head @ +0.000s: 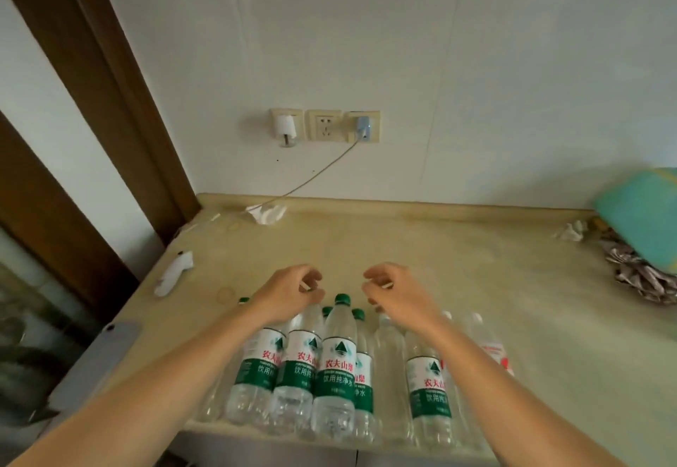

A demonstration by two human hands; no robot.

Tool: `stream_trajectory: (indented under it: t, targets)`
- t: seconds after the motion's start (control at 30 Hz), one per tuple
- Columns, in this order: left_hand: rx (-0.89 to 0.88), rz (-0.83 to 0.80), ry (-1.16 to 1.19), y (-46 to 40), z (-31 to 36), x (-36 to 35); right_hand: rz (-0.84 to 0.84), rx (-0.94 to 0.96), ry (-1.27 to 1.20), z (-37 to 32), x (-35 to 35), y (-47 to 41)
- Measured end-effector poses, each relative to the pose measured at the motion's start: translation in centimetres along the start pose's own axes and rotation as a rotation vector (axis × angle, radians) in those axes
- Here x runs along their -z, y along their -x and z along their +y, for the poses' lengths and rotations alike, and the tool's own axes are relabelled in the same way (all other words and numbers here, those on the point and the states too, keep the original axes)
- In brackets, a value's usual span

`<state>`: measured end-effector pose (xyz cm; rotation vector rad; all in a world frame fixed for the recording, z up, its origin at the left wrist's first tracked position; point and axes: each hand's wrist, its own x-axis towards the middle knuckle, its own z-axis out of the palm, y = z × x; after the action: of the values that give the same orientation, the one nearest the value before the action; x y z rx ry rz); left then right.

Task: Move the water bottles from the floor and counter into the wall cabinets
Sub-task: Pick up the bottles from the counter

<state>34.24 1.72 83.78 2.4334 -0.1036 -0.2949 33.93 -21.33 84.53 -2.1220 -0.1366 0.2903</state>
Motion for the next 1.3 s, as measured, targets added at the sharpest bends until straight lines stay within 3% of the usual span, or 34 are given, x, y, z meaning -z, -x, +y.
stream_trajectory:
  t: [0.23, 0.53, 0.7, 0.83, 1.07, 1.2, 1.3]
  targets:
    - [0.117, 0.003, -0.133, -3.2, -3.6, -2.4, -0.062, -0.142, 0.006, 3.9, -5.3, -2.8]
    - [0.194, -0.07, -0.435, -6.9, -5.2, -4.7, -0.16, -0.234, 0.013, 5.3, -7.1, -7.5]
    - [0.256, -0.108, -0.322, -7.7, -5.0, -4.3, -0.202, -0.349, -0.065, 5.5, -7.3, -8.6]
    - [0.204, -0.1, -0.152, -8.2, -4.9, -3.2, -0.237, -0.335, -0.159, 5.4, -6.5, -8.6]
    - [0.022, -0.084, 0.394, -8.4, -2.3, 1.5, -0.156, -0.176, -0.324, 2.4, -3.7, -7.2]
    - [-0.127, -0.003, 0.413, -8.9, 0.2, 3.5, -0.038, -0.019, -0.296, -1.5, -0.4, -6.8]
    - [-0.245, 0.133, 0.398, -9.6, 1.8, 4.5, 0.068, 0.11, -0.14, -3.7, 2.1, -6.4]
